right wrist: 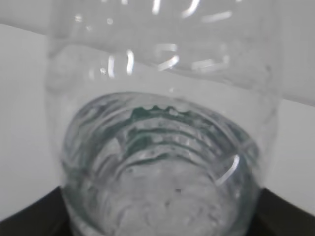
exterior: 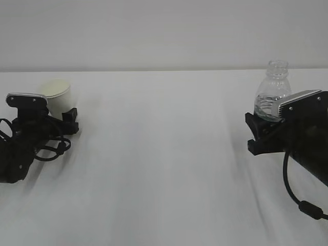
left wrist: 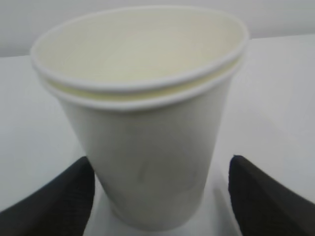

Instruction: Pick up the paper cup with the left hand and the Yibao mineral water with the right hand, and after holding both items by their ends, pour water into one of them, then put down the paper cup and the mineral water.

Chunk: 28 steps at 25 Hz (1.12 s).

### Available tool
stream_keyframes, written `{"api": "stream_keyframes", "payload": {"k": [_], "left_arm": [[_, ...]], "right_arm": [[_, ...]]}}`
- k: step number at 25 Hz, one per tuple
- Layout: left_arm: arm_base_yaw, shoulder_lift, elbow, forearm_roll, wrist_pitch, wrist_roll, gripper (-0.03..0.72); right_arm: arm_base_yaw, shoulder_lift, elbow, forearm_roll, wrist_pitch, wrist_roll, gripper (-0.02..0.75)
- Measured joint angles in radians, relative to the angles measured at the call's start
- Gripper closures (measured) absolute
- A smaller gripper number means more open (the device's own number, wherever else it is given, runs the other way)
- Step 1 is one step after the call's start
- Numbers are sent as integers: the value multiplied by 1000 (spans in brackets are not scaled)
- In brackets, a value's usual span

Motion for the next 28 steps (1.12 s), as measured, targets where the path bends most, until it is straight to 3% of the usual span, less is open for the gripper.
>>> {"api": "stream_keyframes", "payload": {"k": [28], "left_arm": [[29,7,-113,42,0,0,89]], "right_arm": [[0,0,0,0,0,-5,268]]}}
